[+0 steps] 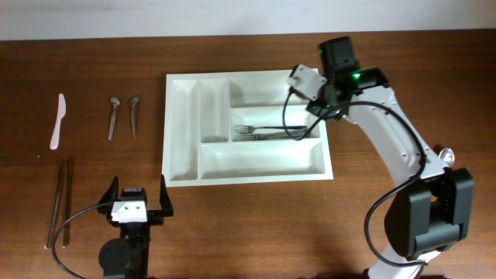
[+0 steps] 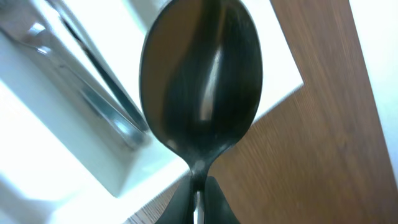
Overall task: Pack container
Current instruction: 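Lift the silver spoon and carry it left toward the tray, then lower the spoon into the tray's top compartment and open the right gripper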
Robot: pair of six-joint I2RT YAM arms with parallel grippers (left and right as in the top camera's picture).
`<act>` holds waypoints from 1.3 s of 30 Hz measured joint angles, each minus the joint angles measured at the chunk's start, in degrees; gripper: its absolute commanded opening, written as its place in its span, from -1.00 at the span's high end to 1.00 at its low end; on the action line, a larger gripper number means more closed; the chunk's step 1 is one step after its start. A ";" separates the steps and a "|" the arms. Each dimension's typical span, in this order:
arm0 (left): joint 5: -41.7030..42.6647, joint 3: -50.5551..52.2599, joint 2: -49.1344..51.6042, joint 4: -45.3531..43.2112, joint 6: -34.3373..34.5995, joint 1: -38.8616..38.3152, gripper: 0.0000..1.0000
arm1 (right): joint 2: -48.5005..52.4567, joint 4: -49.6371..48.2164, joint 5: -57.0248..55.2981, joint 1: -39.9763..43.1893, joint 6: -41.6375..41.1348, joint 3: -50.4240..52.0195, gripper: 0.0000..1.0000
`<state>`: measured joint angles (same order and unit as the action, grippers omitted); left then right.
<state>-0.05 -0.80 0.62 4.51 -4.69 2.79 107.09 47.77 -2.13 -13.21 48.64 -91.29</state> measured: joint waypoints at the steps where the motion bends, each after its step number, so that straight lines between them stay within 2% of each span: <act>1: 0.00 0.00 0.00 0.00 0.00 0.00 -0.98 | 0.00 -0.13 0.00 -0.81 0.20 0.00 0.92; 8: 0.00 0.00 0.00 0.00 0.00 0.00 -0.98 | 0.00 -6.23 0.02 -3.85 1.36 0.00 0.92; 14: 0.00 0.00 0.00 0.00 0.00 0.00 -0.98 | 0.00 -14.05 0.57 -4.04 2.16 0.00 0.93; 22: 0.00 0.00 0.00 0.00 0.00 0.00 -0.99 | 1.40 -19.82 3.89 -4.04 4.15 -0.07 0.93; 31: 0.00 0.00 0.00 0.00 0.00 0.00 -0.98 | 9.27 -20.00 5.81 -3.58 1.03 -4.46 0.92; 39: 0.00 0.00 0.00 0.00 0.00 0.00 -0.98 | 10.32 -19.98 8.24 -2.84 1.49 -7.48 0.92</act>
<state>-0.05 -0.80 0.62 4.51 -4.69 2.79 117.40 27.79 6.11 -16.05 50.13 -98.76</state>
